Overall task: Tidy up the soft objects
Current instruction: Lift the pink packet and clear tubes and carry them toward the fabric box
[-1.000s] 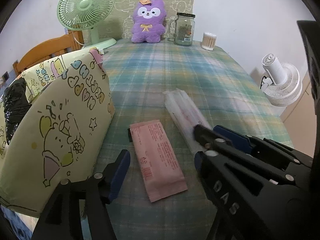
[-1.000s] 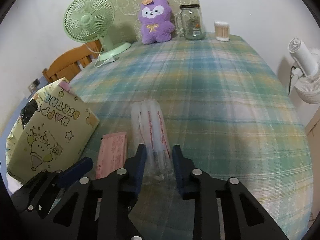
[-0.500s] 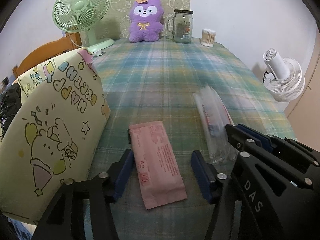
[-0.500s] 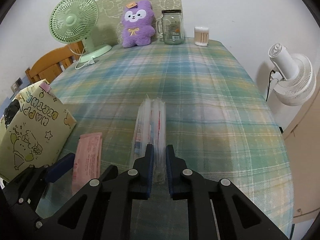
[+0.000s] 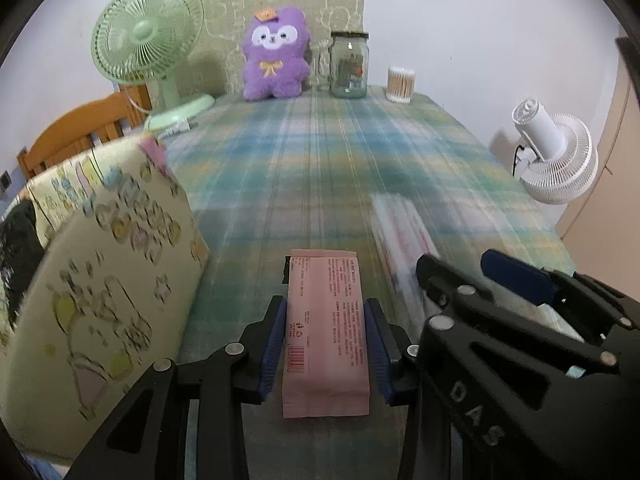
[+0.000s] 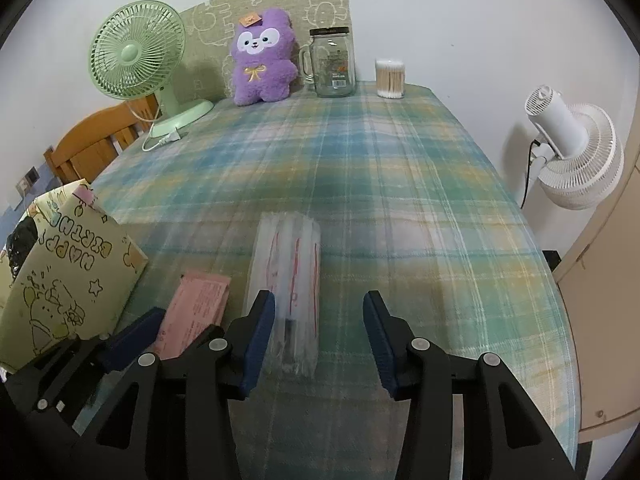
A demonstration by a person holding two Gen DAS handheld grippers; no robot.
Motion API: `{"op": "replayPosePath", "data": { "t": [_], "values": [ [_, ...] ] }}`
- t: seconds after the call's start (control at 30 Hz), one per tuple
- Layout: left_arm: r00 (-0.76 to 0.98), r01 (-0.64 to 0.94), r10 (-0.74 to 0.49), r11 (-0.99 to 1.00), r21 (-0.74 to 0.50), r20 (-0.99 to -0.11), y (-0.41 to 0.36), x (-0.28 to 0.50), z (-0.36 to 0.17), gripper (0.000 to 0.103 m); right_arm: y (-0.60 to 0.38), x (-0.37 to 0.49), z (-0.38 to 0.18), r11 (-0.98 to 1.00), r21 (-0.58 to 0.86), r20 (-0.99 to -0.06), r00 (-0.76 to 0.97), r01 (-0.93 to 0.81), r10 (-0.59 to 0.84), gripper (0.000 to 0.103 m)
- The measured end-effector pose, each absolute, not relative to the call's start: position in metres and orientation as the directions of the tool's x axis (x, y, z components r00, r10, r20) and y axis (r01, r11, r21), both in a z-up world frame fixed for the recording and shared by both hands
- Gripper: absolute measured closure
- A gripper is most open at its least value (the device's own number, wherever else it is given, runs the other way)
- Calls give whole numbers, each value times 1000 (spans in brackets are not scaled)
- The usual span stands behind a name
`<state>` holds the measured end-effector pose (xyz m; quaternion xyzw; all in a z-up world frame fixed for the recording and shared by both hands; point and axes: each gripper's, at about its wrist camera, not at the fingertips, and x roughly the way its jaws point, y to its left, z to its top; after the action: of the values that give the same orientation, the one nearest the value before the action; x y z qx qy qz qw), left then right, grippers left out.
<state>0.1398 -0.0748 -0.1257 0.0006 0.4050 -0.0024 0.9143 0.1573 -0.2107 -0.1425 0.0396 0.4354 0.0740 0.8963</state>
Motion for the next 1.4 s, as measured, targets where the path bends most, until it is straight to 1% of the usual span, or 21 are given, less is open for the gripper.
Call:
{"op": "replayPosePath", "data": {
  "t": [0.2, 0.23, 0.27, 0.3, 0.4, 0.43, 0.5, 0.57, 0.6, 0.63, 0.67, 0.73, 0.97, 1.4],
  "values": [
    [667, -1, 2, 1000, 2, -745, -69, 151, -127, 63, -206, 173, -146, 982, 157, -785, 590, -108, 190, 52],
    [666, -1, 4, 1000, 4, -746, -69, 151, -128, 63, -206, 175, -147, 981, 161, -789, 583, -110, 195, 51],
    [665, -1, 5, 1000, 6, -747, -69, 152, -129, 63, -205, 177, -149, 981, 163, -792, 578, -109, 196, 46],
    [667, -3, 12, 1000, 13, -745, -69, 153, -130, 63, -204, 179, -151, 980, 166, -797, 571, -108, 198, 44],
    [658, 1, 11, 1000, 16, -753, -69, 155, -134, 63, -201, 183, -158, 978, 180, -805, 556, -104, 208, 43],
    [653, 0, 8, 1000, 10, -757, -68, 156, -135, 63, -199, 183, -158, 981, 161, -806, 559, -109, 194, 43],
    [645, -1, 3, 1000, 3, -765, -66, 157, -138, 63, -196, 183, -159, 985, 135, -807, 565, -108, 172, 46],
    [646, -3, 1, 1000, -2, -763, -65, 157, -137, 63, -195, 182, -158, 983, 144, -804, 566, -114, 183, 64],
    [648, -3, -2, 1000, -5, -762, -65, 157, -137, 63, -196, 182, -158, 982, 150, -802, 566, -116, 190, 68],
    [648, -3, -5, 1000, -9, -762, -65, 157, -136, 63, -196, 181, -158, 981, 157, -800, 567, -116, 196, 75],
    [646, -2, -9, 1000, -14, -763, -64, 156, -136, 63, -196, 181, -157, 981, 157, -798, 570, -116, 195, 81],
    [652, -1, -3, 1000, -6, -759, -65, 155, -135, 63, -196, 179, -155, 984, 138, -796, 579, -109, 176, 84],
    [669, 16, -17, 1000, -8, -743, -69, 145, -131, 63, -201, 166, -146, 990, 108, -785, 604, -87, 139, 85],
    [703, 41, -32, 999, -4, -710, -77, 128, -109, 64, -212, 144, -123, 993, 99, -757, 644, -58, 113, 85]
  ]
}}
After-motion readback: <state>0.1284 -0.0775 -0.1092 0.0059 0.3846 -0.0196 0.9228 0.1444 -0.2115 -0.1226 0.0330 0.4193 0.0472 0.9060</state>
